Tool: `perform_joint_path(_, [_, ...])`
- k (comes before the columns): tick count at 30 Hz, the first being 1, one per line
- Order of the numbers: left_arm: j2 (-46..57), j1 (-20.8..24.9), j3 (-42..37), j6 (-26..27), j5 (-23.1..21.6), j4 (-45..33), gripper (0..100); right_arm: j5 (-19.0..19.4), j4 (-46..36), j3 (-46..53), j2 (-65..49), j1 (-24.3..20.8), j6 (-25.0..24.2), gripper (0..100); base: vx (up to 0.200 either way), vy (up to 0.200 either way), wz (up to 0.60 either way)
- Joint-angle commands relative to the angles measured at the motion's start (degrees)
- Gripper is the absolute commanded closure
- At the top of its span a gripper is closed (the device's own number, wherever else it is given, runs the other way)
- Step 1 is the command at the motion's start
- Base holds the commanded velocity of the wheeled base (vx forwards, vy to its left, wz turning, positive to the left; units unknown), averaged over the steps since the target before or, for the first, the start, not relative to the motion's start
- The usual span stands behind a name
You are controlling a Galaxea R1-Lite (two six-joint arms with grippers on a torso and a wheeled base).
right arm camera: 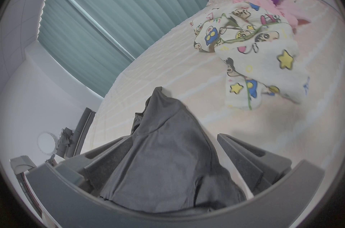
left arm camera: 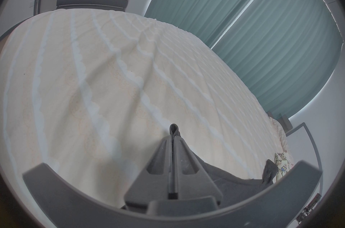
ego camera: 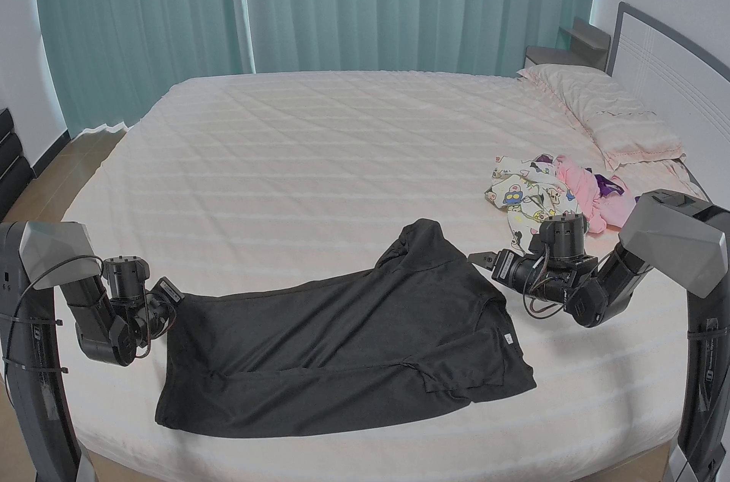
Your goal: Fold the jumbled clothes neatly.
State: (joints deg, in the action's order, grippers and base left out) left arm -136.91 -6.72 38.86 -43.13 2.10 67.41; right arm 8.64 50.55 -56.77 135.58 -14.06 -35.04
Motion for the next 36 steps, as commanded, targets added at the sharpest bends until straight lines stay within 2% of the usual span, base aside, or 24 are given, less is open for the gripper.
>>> perform_joint_path(1, [0.15,-0.05,-0.46,-0.29,-0.16,0.00,100,-0.47,-2.83,-6.07,3.63,-1.06,2.78,0,0.000,0.000,0.00])
perform_joint_path(7, [0.51,0.04,-1.69,-0.38,-0.69,0.00,100,-2.67,-7.31,-16.44,9.88,-2.56,3.57,0,0.000,0.000,0.00])
perform_joint_path(14, [2.18,0.04,-2.30,-3.80,-2.89,0.00,100,-2.75,-8.98,-23.74,14.53,-2.38,6.82,0,0.000,0.000,0.00])
perform_joint_path(18, [2.62,-0.14,-3.53,-4.07,-4.21,0.00,100,-2.75,-8.89,-26.11,16.55,-2.12,9.11,0,0.000,0.000,0.00])
perform_joint_path(28, [2.88,-0.14,-4.06,-4.07,-4.82,0.00,100,-3.98,-13.99,-36.83,22.00,-2.73,8.58,0,0.000,0.000,0.00])
perform_joint_path(29, [2.88,-0.14,-4.06,-4.07,-4.82,0.00,100,-3.98,-13.99,-36.83,22.00,-2.73,8.58,100,0.000,0.000,0.00])
perform_joint_path(36, [2.79,-0.14,-3.97,-4.07,-4.82,0.00,100,-4.34,-14.26,-39.12,22.97,-2.82,6.21,100,0.000,0.000,0.00])
